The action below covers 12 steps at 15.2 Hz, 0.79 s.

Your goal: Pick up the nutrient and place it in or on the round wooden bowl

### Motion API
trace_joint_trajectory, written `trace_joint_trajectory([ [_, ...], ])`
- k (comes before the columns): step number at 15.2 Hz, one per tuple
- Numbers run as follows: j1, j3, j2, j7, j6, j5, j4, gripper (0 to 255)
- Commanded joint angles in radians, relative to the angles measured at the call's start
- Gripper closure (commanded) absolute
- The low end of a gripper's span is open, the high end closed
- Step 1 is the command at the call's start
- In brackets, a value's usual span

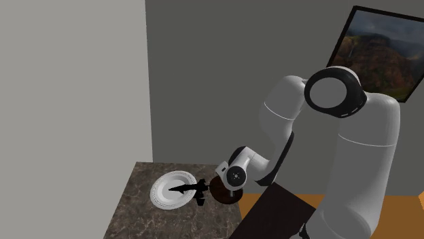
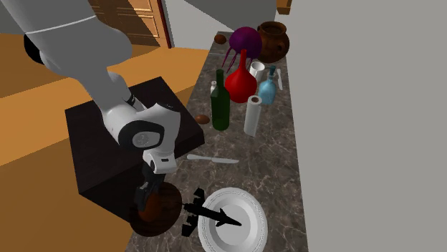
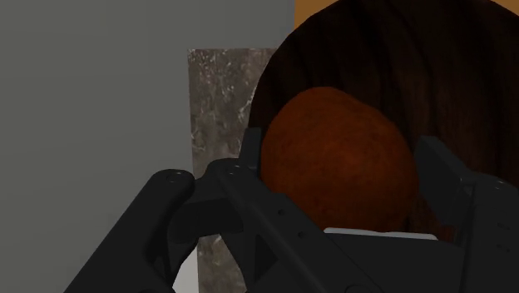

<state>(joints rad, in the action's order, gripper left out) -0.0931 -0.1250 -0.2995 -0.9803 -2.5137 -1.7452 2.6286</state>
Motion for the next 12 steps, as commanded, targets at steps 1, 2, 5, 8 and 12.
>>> trace_joint_trajectory([
  [1, 0.0, 0.0, 0.0, 0.0, 0.0, 0.0, 0.0, 255],
  [2, 0.0, 0.0, 0.0, 0.0, 0.0, 0.0, 0.0, 0],
  [5, 0.0, 0.0, 0.0, 0.0, 0.0, 0.0, 0.0, 0],
  [8, 0.009, -0.012, 0.042, 0.028, 0.001, 0.045, 0.025, 0],
  [12, 0.035, -0.051, 0.164, 0.118, 0.004, 0.187, 0.092, 0],
])
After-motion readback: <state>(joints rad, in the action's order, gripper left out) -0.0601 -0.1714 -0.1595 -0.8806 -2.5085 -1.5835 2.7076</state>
